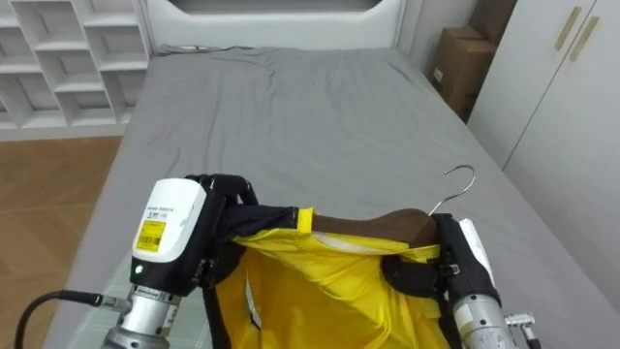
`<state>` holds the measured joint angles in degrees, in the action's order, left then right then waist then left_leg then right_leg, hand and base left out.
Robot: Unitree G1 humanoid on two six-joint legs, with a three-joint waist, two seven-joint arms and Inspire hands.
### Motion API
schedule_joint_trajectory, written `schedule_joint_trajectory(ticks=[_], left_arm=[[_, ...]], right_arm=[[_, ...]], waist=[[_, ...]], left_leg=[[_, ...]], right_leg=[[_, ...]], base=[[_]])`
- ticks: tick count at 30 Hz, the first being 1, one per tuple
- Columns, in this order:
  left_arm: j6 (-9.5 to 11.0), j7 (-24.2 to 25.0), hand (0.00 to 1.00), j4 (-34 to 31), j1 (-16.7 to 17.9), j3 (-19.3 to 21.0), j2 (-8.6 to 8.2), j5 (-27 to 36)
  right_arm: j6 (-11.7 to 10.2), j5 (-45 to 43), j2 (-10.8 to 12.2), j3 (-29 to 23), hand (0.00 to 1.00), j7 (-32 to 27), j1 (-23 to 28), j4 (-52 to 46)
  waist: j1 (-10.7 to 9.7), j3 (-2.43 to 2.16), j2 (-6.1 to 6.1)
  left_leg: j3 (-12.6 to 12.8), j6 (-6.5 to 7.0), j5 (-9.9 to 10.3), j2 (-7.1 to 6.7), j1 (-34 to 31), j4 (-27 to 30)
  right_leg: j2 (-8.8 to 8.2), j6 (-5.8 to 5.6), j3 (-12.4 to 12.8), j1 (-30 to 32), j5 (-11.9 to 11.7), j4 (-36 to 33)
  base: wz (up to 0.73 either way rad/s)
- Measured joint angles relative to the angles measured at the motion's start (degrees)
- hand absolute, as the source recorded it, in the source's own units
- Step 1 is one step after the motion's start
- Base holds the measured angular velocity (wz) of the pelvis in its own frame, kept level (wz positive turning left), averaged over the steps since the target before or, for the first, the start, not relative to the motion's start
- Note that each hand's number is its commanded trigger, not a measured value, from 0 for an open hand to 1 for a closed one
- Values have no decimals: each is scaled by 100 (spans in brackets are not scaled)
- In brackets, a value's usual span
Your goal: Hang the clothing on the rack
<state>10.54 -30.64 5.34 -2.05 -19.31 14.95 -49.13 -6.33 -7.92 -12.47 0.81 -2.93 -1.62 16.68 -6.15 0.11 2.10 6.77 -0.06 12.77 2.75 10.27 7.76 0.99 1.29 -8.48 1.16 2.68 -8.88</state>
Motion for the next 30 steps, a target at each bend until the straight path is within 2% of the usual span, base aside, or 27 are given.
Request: schedule_joint_trajectory(ticks=[7, 10, 17, 24, 30], left_arm=[[-141, 237, 0, 9, 60, 160, -14, 13], [-141, 285, 0, 250, 107, 159, -35, 228], [-158, 485, 0, 738, 452, 160, -50, 357], [-278, 507, 0, 758, 472, 200, -52, 649], [-287, 507, 0, 783, 581, 359, -106, 907]], right_arm=[[135, -382, -3, -158, 100, 66, 16, -190], [140, -379, -9, -177, 100, 68, 95, -237], [280, -432, -9, -183, 100, 104, 351, -296], [280, -609, -9, -217, 100, 100, 352, -297], [281, -644, -9, -221, 100, 25, 350, -303]], waist=[[-35, -2, 4], [-29, -7, 17], [-2, -7, 17], [-21, -25, -13], [-28, -26, -15]], left_leg=[[112, 0, 0, 7, 30, -2], [128, 0, 0, 12, 46, -2], [246, -2, 2, 18, 29, -25], [262, -3, 2, 35, 15, -34], [273, -3, 2, 47, 16, -32]], right_leg=[[16, 8, 68, 6, -6, -14], [17, 8, 70, -6, -6, -20], [18, 8, 74, 11, -7, -7], [26, 18, 59, 30, -15, -8], [39, 30, 62, 32, -21, -12]], base=[[-5], [0], [0], [0], [0]])
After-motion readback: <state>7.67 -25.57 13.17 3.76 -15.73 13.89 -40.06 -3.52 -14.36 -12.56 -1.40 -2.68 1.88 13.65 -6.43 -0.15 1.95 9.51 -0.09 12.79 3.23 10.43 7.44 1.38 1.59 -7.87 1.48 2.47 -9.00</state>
